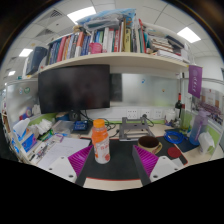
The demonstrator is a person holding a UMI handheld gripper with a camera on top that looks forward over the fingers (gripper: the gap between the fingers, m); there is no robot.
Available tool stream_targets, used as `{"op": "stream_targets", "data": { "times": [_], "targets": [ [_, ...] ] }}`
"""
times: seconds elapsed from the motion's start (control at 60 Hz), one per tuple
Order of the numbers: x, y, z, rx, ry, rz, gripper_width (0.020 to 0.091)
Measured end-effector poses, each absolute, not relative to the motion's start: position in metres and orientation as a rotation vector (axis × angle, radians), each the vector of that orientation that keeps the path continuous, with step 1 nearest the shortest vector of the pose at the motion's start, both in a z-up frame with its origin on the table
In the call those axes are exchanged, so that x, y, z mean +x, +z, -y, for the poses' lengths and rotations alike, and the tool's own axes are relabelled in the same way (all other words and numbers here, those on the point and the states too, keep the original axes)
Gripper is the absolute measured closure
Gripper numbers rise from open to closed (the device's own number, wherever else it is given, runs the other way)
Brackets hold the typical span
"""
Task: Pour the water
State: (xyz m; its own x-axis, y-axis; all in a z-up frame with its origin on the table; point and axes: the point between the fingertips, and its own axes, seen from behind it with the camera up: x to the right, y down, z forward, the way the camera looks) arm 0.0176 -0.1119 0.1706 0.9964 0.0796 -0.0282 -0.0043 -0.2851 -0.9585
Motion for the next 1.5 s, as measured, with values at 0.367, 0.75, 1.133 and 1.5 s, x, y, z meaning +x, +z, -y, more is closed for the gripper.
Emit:
{"op": "stream_targets", "data": {
  "times": [0.367, 0.75, 1.133, 1.5],
  "targets": [
    [-0.046, 0.099, -0.008, -1.822, 0.115, 0.045, 0.0314],
    [-0.048, 0.103, -0.051, -1.685, 0.032, 0.121, 0.059],
    [-0.051, 0.111, -0.044, -1.767, 0.148, 0.19, 0.0721],
    [0.006, 0.188, -0.022, -1.626, 0.924, -0.709, 0.0724]
  ]
}}
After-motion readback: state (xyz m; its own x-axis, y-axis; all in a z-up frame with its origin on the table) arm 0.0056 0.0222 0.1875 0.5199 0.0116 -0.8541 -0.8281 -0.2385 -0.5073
